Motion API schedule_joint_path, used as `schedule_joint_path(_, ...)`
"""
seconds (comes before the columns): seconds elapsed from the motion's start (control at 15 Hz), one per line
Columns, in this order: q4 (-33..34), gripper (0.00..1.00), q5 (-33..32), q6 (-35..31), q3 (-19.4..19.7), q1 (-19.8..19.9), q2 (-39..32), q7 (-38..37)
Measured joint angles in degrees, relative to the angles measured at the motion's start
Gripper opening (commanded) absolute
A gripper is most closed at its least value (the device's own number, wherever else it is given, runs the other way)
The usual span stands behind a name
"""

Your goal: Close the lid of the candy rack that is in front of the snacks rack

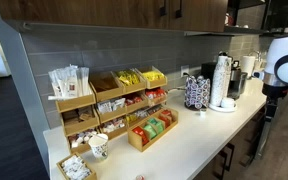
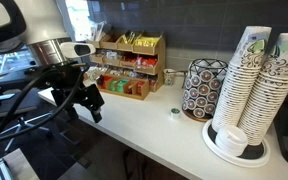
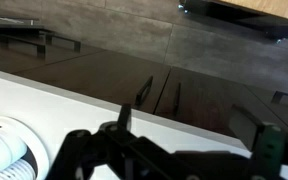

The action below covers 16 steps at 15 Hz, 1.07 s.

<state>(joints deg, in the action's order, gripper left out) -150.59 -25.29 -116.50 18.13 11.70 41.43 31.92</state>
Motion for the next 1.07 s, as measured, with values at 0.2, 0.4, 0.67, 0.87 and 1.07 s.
schedule_joint_path(0.2, 0.0, 1.0, 0.0, 0.0, 0.0, 0.0, 0.0, 0.0)
schedule_joint_path(0.4, 0.0, 1.0, 0.0, 0.0, 0.0, 0.0, 0.0, 0.0)
schedule_joint_path(0.67, 0.0, 1.0, 0.0, 0.0, 0.0, 0.0, 0.0, 0.0)
schedule_joint_path(0.87, 0.1, 1.0, 0.2, -0.3, -0.4, -0.8, -0.1, 0.0)
schedule_joint_path(1.07, 0.7, 1.0, 2.2, -3.4, -2.4, -5.6, -0.4, 0.7)
